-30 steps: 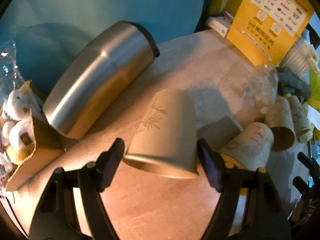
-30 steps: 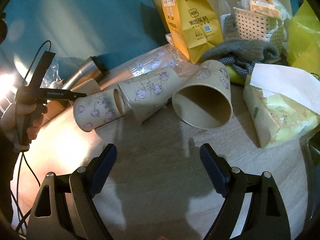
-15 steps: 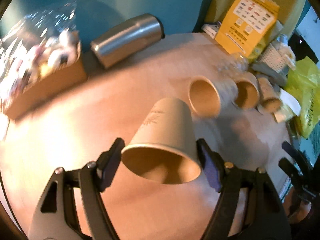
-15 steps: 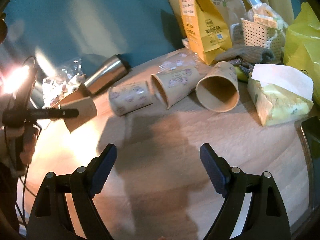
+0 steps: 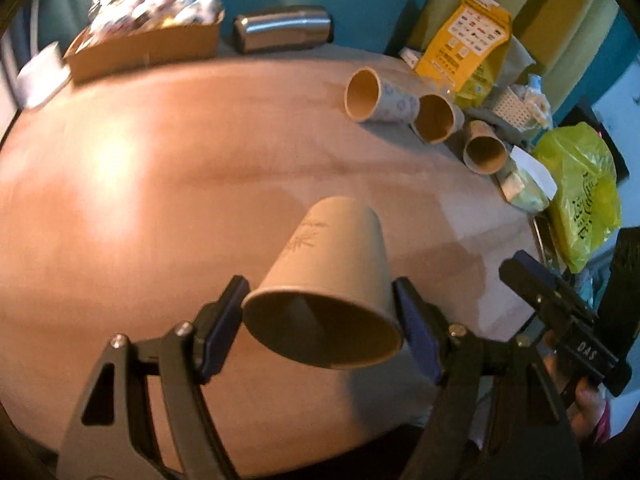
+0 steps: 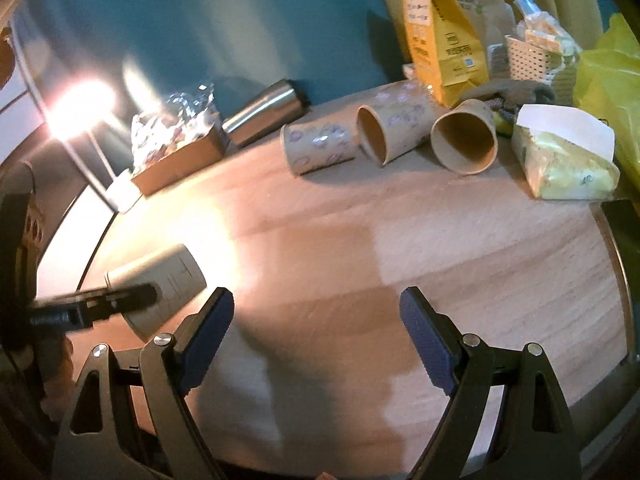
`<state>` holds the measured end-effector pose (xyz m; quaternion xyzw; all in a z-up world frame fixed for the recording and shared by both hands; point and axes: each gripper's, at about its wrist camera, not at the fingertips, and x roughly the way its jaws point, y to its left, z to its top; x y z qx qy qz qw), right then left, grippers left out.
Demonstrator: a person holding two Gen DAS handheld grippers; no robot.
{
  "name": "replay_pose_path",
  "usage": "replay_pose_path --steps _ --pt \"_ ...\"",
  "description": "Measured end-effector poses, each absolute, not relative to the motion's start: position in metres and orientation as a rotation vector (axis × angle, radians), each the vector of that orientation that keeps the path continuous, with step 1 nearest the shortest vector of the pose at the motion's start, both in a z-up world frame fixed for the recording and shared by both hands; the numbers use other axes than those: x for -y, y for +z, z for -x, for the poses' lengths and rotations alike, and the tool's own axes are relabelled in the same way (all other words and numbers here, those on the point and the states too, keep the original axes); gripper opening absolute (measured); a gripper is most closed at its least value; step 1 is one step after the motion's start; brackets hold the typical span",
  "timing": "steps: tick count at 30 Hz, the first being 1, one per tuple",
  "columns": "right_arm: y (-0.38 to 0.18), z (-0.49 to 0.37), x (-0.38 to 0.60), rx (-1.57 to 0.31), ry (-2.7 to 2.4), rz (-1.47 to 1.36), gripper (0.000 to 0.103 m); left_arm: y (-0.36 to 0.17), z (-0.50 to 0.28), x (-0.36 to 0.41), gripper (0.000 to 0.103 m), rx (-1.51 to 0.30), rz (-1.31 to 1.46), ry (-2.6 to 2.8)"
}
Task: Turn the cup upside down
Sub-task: 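Close the left gripper on the cup body and lift it off the table, then grasp the cup with the right gripper while the left gripper releases it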
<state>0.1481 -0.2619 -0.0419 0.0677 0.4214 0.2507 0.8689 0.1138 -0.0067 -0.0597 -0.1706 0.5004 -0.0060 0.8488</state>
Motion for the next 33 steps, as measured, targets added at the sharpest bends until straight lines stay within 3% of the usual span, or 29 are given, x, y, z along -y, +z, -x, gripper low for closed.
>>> replay_pose_path --steps 13,18,20,33 --pt "-0.048 -0.137 0.231 -0.955 0.587 -0.048 0.087 -0.093 -0.084 0.027 0.075 -1.081 0.392 -0.005" --pt "-0.045 -0.141 0.214 -0.968 0.610 -0.047 0.087 -0.090 -0.085 0.023 0.076 -1.075 0.395 -0.019" --pt "-0.046 -0.144 0.207 -0.987 0.630 -0.056 0.087 -0.090 -0.084 0.023 0.083 -1.080 0.390 -0.039" --pt "-0.066 -0.144 0.156 -1.170 0.704 -0.088 0.087 -0.082 -0.071 0.012 0.083 -1.043 0.403 -0.158"
